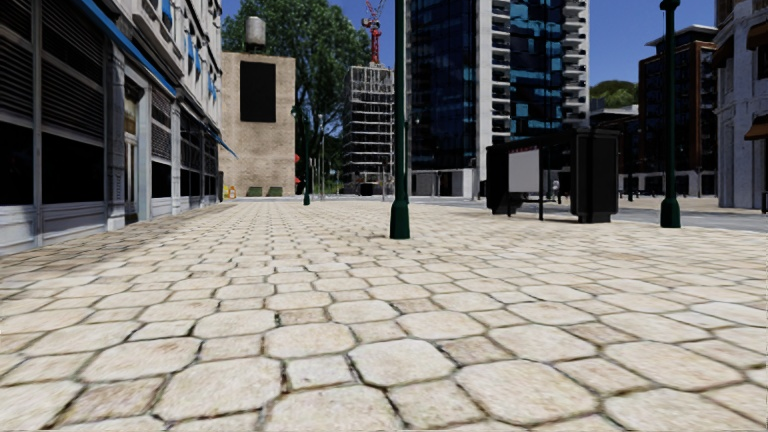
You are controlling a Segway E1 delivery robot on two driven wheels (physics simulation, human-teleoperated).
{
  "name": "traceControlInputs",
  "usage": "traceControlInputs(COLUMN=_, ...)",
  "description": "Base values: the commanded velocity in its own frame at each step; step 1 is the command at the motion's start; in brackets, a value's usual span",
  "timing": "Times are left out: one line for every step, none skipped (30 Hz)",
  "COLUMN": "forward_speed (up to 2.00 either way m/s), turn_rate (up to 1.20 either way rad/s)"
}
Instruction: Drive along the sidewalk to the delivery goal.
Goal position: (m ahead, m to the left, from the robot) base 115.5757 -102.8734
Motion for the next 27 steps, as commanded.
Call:
traceControlInputs(forward_speed=2.0, turn_rate=0.58)
traceControlInputs(forward_speed=2.0, turn_rate=0.58)
traceControlInputs(forward_speed=2.0, turn_rate=0.58)
traceControlInputs(forward_speed=2.0, turn_rate=0.58)
traceControlInputs(forward_speed=2.0, turn_rate=0.58)
traceControlInputs(forward_speed=2.0, turn_rate=0.58)
traceControlInputs(forward_speed=2.0, turn_rate=0.49)
traceControlInputs(forward_speed=2.0, turn_rate=0.49)
traceControlInputs(forward_speed=2.0, turn_rate=0.0)
traceControlInputs(forward_speed=2.0, turn_rate=0.0)
traceControlInputs(forward_speed=2.0, turn_rate=0.0)
traceControlInputs(forward_speed=2.0, turn_rate=0.0)
traceControlInputs(forward_speed=2.0, turn_rate=0.0)
traceControlInputs(forward_speed=2.0, turn_rate=0.0)
traceControlInputs(forward_speed=2.0, turn_rate=0.0)
traceControlInputs(forward_speed=2.0, turn_rate=0.0)
traceControlInputs(forward_speed=2.0, turn_rate=0.0)
traceControlInputs(forward_speed=2.0, turn_rate=0.0)
traceControlInputs(forward_speed=2.0, turn_rate=0.0)
traceControlInputs(forward_speed=2.0, turn_rate=0.0)
traceControlInputs(forward_speed=2.0, turn_rate=0.0)
traceControlInputs(forward_speed=2.0, turn_rate=0.0)
traceControlInputs(forward_speed=2.0, turn_rate=0.0)
traceControlInputs(forward_speed=2.0, turn_rate=0.0)
traceControlInputs(forward_speed=2.0, turn_rate=0.0)
traceControlInputs(forward_speed=2.0, turn_rate=0.0)
traceControlInputs(forward_speed=2.0, turn_rate=0.0)
